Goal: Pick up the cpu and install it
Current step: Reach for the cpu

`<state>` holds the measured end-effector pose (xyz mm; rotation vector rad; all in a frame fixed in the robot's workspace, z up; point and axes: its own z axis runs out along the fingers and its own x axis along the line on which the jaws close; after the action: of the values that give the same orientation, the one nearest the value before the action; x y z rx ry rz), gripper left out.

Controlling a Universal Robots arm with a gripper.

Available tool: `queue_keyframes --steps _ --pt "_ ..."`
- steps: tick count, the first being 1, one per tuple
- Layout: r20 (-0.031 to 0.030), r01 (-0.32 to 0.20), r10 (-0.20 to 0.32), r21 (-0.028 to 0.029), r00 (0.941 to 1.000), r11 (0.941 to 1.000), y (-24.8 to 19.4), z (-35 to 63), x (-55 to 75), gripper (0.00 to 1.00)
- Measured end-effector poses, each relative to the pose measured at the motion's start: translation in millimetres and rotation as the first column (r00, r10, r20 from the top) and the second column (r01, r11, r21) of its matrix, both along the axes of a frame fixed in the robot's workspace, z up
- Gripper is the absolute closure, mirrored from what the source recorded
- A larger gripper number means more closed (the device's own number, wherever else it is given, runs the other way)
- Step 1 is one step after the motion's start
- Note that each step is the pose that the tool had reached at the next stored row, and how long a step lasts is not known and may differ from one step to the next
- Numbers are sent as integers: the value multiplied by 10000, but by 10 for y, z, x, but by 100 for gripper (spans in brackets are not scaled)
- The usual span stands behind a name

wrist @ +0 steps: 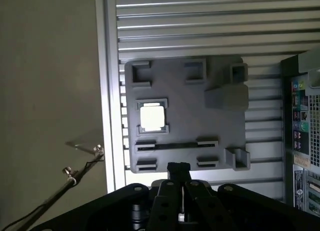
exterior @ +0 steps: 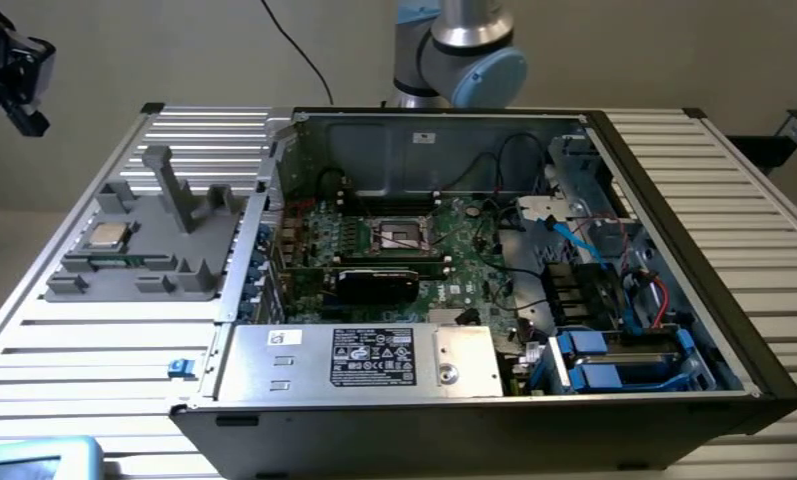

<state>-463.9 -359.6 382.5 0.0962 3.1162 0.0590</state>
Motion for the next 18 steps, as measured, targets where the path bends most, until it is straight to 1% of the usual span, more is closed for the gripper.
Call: queue_keyframes --steps 3,8,12,14,15,17,18 --pt "0 -15 15 0 10000 10000 55 -5 -90 89" --pt "1 -32 32 0 10000 10000 174 -19 -133 89" --pt "-5 -36 36 1 10000 10000 231 -27 -197 89" --pt "-35 -39 39 1 10000 10000 256 -35 -200 89" --pt "-60 -41 41 1 10000 10000 267 -41 -200 89" --pt "-133 -44 44 2 9999 10000 284 -55 -200 89" --pt "-148 -45 45 1 9999 10000 285 -59 -200 89"
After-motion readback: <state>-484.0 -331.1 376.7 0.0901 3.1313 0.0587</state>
